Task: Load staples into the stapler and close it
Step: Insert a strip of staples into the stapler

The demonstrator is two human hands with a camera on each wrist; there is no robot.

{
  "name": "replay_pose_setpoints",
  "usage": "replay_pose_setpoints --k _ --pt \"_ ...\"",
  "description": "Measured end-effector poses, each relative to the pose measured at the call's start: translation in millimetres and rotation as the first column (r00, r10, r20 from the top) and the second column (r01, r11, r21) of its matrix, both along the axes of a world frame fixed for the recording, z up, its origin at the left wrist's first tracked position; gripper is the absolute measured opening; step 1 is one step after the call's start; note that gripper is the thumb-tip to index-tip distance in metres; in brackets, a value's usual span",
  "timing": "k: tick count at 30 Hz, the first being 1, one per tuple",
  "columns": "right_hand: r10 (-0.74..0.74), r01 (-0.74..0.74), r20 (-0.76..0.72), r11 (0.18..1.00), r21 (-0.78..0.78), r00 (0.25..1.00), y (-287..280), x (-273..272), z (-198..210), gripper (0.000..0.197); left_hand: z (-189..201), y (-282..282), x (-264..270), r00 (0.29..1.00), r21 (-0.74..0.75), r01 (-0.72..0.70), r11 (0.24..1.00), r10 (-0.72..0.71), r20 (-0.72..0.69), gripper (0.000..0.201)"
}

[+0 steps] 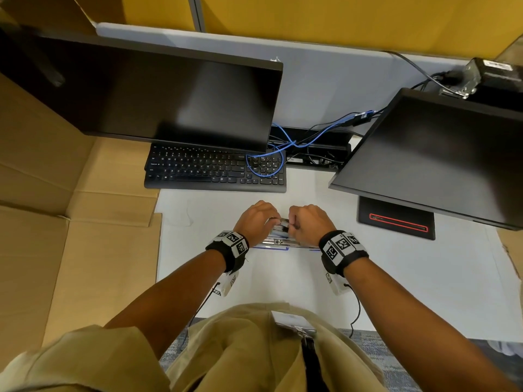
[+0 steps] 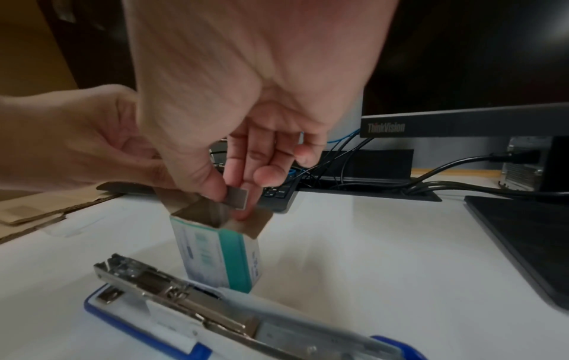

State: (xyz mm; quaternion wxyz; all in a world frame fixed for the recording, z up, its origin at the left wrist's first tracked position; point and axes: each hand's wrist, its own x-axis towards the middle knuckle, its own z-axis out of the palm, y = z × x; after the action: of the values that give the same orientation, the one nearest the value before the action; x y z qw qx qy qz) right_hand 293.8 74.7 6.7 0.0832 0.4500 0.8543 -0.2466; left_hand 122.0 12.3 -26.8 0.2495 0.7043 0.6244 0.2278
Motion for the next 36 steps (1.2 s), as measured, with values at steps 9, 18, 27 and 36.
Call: replay_pose_setpoints --k 9,18,27,36 --pt "-0.184 0.163 -0.16 0.977 -0.138 0.97 1.2 12.6 -2.7 0.009 -4.5 -1.1 -4.5 0.999 -0.065 0.041 0.997 -0.04 0.009 0.028" --pt "-0.298 0.239 -0.327 0.948 -0.209 0.897 -3.9 27.7 -9.7 0.014 -1.4 -10.5 -21.0 0.985 -0.183 -0.04 0.982 0.07 0.157 0.042" --pt "-0.423 0.363 -0.391 0.905 -0.221 0.817 -13.2 28.9 -9.6 0.014 -6.2 -4.2 -3.0 0.997 -0.118 0.078 0.99 -0.074 0.038 0.014" --pt "-0.325 0.221 -0.415 0.934 -0.28 0.85 -22.9 8.6 -7.7 0.016 -3.9 -2.3 -4.3 0.996 -0.18 0.06 0.982 -0.046 0.08 0.029"
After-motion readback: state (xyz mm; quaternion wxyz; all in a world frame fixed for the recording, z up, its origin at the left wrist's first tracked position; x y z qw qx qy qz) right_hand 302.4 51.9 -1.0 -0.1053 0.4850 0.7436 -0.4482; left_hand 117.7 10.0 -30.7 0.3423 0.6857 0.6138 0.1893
